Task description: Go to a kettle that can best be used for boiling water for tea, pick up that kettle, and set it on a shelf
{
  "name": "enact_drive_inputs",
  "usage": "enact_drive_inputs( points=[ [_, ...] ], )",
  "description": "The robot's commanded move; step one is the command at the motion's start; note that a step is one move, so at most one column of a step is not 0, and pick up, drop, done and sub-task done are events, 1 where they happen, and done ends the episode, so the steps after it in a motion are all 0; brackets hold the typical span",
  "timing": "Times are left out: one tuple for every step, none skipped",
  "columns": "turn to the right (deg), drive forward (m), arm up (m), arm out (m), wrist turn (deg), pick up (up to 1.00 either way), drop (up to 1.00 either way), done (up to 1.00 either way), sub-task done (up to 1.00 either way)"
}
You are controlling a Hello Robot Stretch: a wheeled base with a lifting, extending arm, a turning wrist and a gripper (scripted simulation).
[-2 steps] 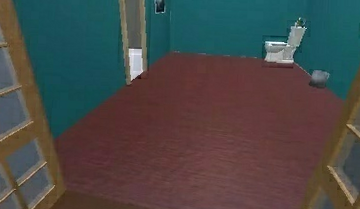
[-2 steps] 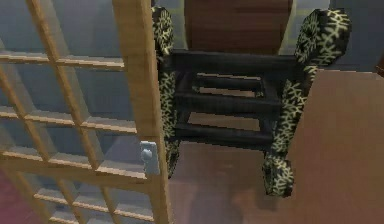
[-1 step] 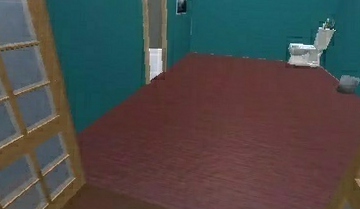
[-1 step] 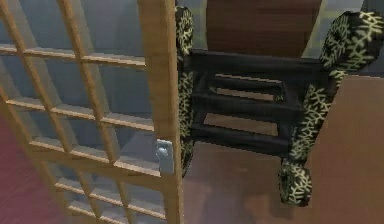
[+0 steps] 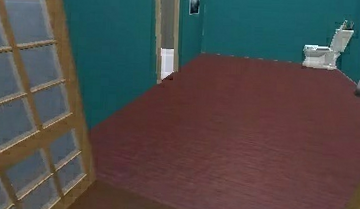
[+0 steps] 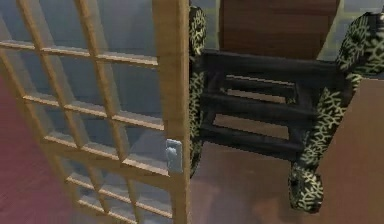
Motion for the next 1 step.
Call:
enact_drive_inputs(
  points=[
    [0.0, 1.0, 0.0, 0.0, 0.0, 0.0, 0.0, 0.0, 0.0]
  ],
)
